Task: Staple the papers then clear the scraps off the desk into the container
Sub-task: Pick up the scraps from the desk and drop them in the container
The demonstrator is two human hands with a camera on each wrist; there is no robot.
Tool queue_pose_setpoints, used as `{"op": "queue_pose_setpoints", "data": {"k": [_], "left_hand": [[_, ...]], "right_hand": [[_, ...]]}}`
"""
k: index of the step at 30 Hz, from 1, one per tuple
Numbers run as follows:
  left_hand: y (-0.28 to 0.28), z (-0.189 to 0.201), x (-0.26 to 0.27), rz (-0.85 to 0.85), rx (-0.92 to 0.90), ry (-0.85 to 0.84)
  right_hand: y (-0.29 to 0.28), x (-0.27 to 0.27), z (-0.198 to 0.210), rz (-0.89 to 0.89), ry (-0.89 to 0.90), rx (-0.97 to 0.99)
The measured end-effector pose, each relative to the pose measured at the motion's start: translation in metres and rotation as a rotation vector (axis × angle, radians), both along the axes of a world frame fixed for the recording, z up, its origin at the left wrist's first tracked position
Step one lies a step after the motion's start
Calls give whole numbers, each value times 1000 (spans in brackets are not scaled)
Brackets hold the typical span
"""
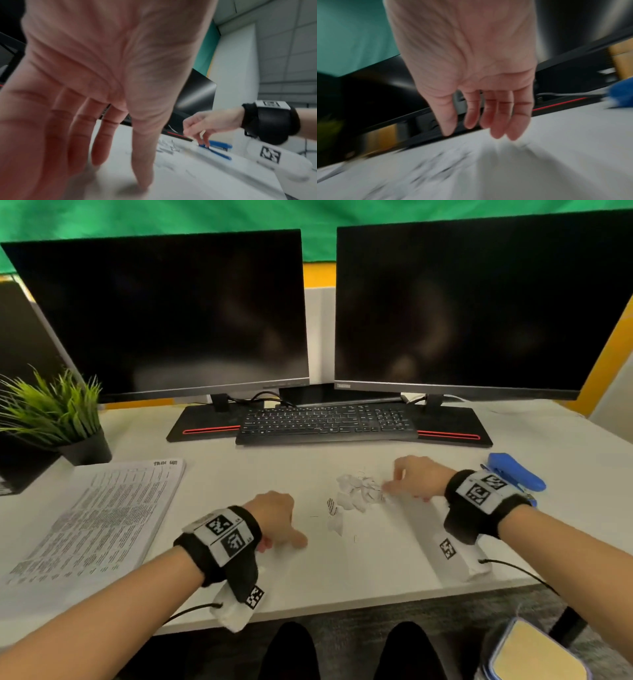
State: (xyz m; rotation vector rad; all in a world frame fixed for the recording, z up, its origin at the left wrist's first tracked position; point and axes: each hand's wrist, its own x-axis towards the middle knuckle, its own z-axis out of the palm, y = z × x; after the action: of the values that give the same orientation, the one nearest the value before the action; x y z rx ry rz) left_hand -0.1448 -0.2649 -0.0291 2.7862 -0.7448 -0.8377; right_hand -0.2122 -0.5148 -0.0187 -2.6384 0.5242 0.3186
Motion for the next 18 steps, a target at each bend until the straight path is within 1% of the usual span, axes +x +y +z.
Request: {"op": "queue_pose_setpoints", "data": {"k": [2,4,5,7,9,11,13,15,16,18], "left_hand": [[-10,-6,-1,-19,48,32],[-26,-8,1,-49,31,47],[-36,-8,1,-67,17,54],[-55,-9,0,-97,-13,61],[-71,-10,-1,-108,-55,60],[-85,-10,2,-112,-99,32],[-93,-6,7,-100,-137,4],[-93,-1,16,-84,-160,-24],[-91,1,20,-74,-166,-40],[-88,3,26,-81,-129,-64]], "right_hand": [[-28,-11,4,-159,28,1],[-47,-19,-2,-260,101,-35],[-51,-21,-7,-284,127,-27],[-47,-19,-15,-287,113,55],[-33,-11,-18,-227,52,116],[-17,2,-18,-104,4,127],[0,13,-17,9,1,173],[9,19,-14,59,13,222],[11,21,-11,84,19,190],[10,23,-6,163,70,-13]]}}
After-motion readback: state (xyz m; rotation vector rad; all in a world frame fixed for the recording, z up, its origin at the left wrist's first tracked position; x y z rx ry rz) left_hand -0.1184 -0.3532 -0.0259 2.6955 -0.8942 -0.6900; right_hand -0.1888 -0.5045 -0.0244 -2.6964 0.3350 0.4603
